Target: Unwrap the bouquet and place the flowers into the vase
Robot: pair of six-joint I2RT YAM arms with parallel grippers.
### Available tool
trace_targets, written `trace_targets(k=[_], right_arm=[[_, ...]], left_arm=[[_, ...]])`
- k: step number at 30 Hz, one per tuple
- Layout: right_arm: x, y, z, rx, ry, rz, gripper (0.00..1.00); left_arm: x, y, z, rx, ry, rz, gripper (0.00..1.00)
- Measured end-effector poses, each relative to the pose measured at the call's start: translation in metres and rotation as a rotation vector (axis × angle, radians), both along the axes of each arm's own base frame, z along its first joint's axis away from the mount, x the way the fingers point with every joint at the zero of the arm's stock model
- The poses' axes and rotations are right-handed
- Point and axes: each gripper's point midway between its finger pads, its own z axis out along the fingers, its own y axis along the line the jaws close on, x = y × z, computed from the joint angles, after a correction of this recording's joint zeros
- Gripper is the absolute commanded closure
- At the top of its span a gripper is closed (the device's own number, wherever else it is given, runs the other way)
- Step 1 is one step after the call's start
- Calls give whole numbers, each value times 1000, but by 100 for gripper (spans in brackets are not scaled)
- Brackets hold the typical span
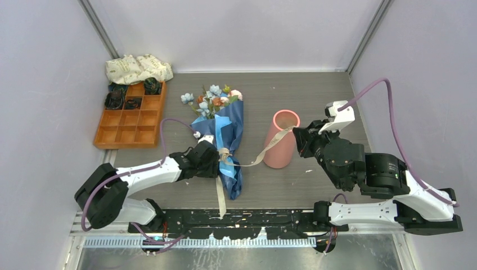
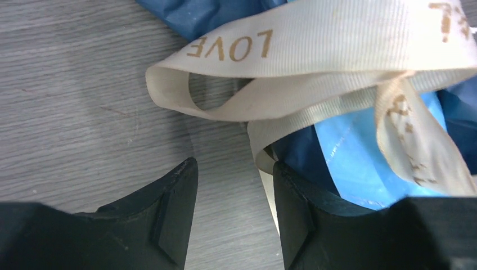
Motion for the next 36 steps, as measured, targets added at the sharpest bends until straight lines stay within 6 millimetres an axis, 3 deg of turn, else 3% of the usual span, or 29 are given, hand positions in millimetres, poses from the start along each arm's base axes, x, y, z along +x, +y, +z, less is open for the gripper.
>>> trace_targets(k=[10,18,25,28,30,36], right_arm=[[0,11,-13,-12,15,21,87],[-1,17,-15,-2,19,32,88],[0,19,-17,0,19,33,87],[0,20,-19,-5,20,33,87],[0,21,-20,-6,20,33,87],[1,24,-24,-18,23,32,87]], left_arm=[[20,0,2,52,-52,32,61],[35,-7,7,71,-77,41,99],[33,-7,20,53,-78,45,100],[28,-1,45,23,-107,63,100],[29,4,73,-3,-152,81,100],[44,23,209,-114,-402,165,100]])
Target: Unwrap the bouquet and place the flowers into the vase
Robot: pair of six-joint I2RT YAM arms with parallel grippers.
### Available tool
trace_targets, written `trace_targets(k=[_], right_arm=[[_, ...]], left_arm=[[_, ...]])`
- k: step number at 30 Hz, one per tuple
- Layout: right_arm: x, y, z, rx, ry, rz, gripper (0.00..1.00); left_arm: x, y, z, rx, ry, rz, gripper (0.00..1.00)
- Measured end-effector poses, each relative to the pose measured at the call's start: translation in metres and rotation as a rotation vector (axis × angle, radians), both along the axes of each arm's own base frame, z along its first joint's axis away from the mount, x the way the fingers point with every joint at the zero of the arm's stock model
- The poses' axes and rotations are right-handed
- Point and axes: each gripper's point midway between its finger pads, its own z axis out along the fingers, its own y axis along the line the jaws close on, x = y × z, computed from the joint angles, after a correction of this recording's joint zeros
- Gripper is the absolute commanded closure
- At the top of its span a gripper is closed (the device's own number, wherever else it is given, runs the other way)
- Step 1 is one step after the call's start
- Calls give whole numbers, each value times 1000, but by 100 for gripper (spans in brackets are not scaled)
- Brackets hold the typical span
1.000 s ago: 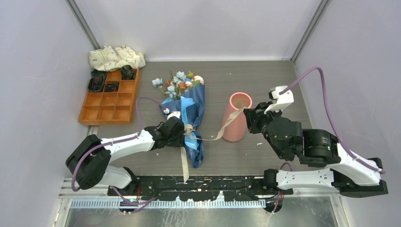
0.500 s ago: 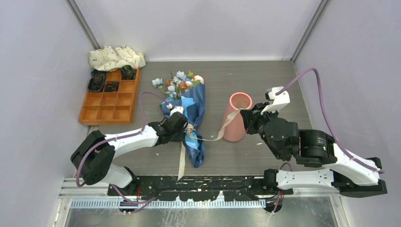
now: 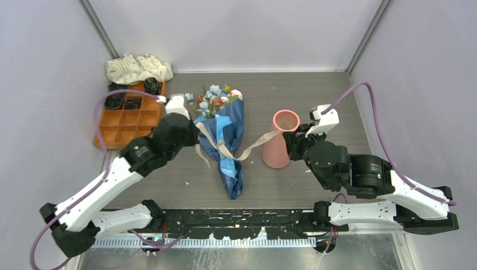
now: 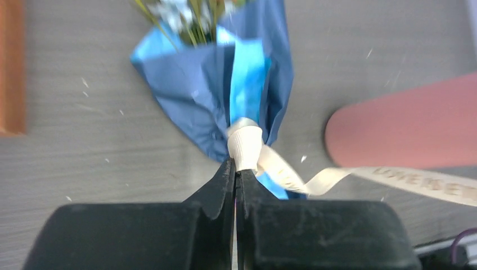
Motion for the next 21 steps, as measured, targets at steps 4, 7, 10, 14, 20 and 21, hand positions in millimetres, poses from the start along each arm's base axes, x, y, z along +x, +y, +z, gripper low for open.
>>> trace_targets(k=[4,7,10,14,20,21], right_arm=[[1,3,-3,-6,2,0,87],[1,4,-6,-14,4,0,86],[1,4,-7,-16,4,0,85],[3,7,-8,-41,-2,0,84],[10,24,9,-97,-42,3,84],[12,28,13,-105,-48,2,82]], left_arm=[[1,27,72,-27,-152,72,100],[-3,49,99,-6,-210,121,100],[-10,72,112,32,-240,172,100],[-25,108,130,51,-285,256,100],[-56,169,146,39,-350,420,100],[-61,178,147,36,-357,444,100]])
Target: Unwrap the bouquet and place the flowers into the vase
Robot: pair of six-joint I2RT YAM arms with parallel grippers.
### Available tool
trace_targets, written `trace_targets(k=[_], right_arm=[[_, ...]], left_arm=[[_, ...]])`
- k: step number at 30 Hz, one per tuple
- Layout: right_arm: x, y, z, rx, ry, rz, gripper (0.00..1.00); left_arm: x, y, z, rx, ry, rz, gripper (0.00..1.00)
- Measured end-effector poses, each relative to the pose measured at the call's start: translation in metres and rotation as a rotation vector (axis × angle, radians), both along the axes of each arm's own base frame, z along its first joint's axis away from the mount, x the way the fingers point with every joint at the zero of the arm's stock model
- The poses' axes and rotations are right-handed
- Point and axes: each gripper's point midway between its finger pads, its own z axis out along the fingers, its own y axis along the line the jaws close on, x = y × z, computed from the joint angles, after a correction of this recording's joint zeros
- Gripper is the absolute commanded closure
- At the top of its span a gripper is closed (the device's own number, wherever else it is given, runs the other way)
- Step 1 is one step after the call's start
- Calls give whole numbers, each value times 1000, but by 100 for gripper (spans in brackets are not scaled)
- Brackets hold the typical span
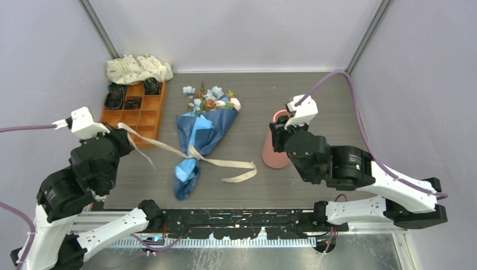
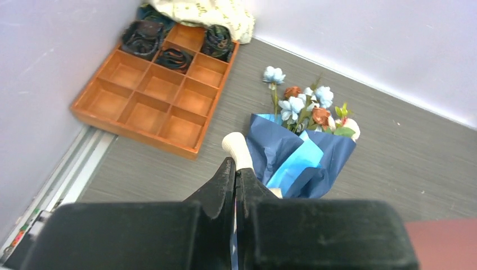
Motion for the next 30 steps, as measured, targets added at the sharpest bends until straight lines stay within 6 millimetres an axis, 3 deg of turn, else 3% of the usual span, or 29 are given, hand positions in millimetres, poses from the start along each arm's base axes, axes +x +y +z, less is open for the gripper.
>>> trace_targets(k=[3,7,9,13,16,20,24,26,30], right_arm=[[7,22,17,-20,-24,-1,76],[17,66,12,-88,-17,20,61],[21,92,-7,-137,12,45,59],[28,143,-69,-227,131,133,57],[35,166,-106,-236,223,181,52],[46,188,-146,-220,334,230,48],[53,210,-181,-221,421,269,48],[54,225,-199,-229,462,296,48],[50,249,-239,-253,546,344,49]], left_arm=[[-9,15,-3,-1,-3,38,94],[-8,8,-14,13,26,-1,67],[-7,-5,-29,17,53,-61,58],[-9,-25,-61,11,107,-169,36],[-12,-32,-62,-1,102,-222,3],[-17,-51,-46,-42,48,-354,1],[-17,-65,-39,-66,18,-426,8],[-14,-71,-44,-68,22,-436,13],[-10,-77,-77,-49,94,-429,16]])
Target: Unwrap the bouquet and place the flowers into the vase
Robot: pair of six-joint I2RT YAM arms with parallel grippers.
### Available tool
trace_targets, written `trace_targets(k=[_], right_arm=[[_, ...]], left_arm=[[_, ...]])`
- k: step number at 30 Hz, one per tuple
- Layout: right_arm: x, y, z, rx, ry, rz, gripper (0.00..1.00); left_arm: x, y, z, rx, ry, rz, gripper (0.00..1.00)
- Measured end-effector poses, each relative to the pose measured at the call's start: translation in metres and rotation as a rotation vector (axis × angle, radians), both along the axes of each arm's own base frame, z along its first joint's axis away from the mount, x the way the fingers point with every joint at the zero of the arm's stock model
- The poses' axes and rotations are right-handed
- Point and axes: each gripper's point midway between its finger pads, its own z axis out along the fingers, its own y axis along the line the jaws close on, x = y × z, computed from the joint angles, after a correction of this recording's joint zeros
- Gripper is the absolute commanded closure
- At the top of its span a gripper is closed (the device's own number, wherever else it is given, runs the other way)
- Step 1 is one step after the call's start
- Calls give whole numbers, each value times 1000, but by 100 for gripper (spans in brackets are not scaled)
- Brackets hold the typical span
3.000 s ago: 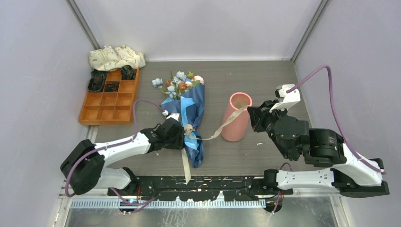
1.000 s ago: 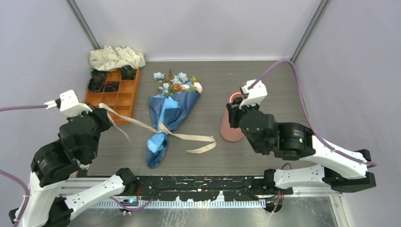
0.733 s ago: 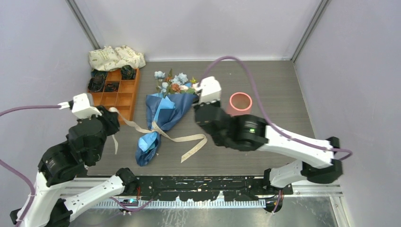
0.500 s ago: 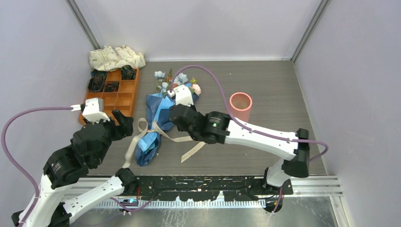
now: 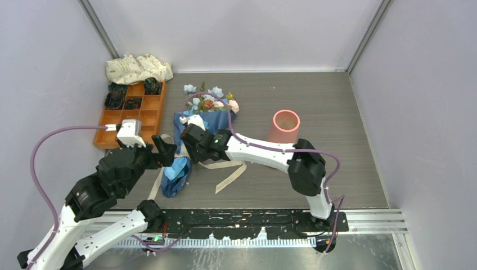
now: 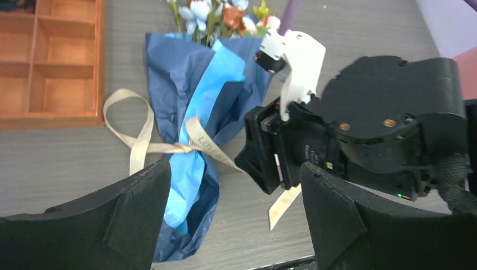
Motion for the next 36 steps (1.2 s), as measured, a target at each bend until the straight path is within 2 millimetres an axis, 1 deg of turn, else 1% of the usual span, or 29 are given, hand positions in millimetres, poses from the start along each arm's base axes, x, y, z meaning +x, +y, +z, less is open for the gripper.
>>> trace_targets(k=[2,4,6,9,13,15,17,21,23,27,29,31,34,36], right_arm=[[-2,7,-18,-9,47,14,50],[-3,13,-33,-11,87,21,50],[2,18,-46,-5,123,18,50],[9,22,-60,2,153,7,50],[24,21,-74,14,194,-29,51],[33,15,-82,13,214,-57,51],[43,4,-89,9,230,-93,51],[69,-29,-107,-14,255,-184,51],[80,-51,-115,-29,273,-240,51],[105,-80,-102,-28,243,-319,52],[110,-91,-94,-27,230,-343,53],[107,-94,-83,-17,219,-344,53],[98,-92,-62,6,196,-327,52],[93,-88,-41,39,168,-314,53]], left_arm=[[-1,0,-14,5,25,8,16],[-3,5,-21,0,27,21,16],[-7,14,-17,-25,3,47,16],[-11,30,-8,-64,-44,97,16],[-11,38,-7,-65,-55,134,16],[-11,39,-8,-60,-50,139,16],[-9,37,-10,-58,-43,142,16],[-4,29,-25,-34,-10,139,16],[0,21,-40,-12,21,125,16],[8,2,-70,23,90,89,16],[10,-6,-81,29,116,72,16],[13,-15,-90,29,133,56,16],[18,-22,-102,33,152,48,16],[20,-25,-112,36,169,56,16]])
